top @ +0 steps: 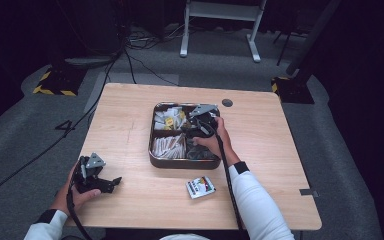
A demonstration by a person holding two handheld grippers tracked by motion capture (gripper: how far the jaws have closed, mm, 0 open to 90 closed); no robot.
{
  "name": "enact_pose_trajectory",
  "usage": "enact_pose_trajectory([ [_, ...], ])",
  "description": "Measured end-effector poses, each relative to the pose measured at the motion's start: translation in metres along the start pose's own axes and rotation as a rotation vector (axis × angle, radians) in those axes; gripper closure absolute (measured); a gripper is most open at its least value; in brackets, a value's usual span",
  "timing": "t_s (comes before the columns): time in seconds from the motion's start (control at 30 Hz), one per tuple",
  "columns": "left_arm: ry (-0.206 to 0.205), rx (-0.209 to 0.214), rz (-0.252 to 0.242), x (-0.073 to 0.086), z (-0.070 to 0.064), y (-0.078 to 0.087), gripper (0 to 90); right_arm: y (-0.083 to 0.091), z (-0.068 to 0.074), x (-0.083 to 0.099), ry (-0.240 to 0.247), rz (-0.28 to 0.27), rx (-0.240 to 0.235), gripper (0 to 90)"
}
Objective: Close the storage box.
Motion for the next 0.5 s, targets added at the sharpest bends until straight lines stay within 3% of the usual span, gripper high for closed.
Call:
enact_pose_trajectory([
  [0.17, 0.0, 0.0, 0.0, 0.0, 0.0, 0.0, 0.5, 0.011, -0.003, 0.005, -0.01, -0.006, 0.003, 35.2],
  [0.33, 0.001, 0.0, 0.0, 0.0, 0.0, 0.0, 0.5, 0.024, -0.004, 0.009, -0.008, -0.009, 0.0, 31.4],
  [0.5, 0.001, 0.0, 0.0, 0.0, 0.0, 0.0, 0.5, 0.034, 0.003, 0.015, 0.072, 0.025, 0.014, 30.0],
])
Point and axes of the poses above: each handheld gripper's, and its own axes: y roughly backward along the jaws, x roughly out of its underside, z roughly to its left, the point moved 7 cm from there along -y, roughly forward along the jaws, and after that the axes turned 4 degrees about -x, right-handed, at the moved point
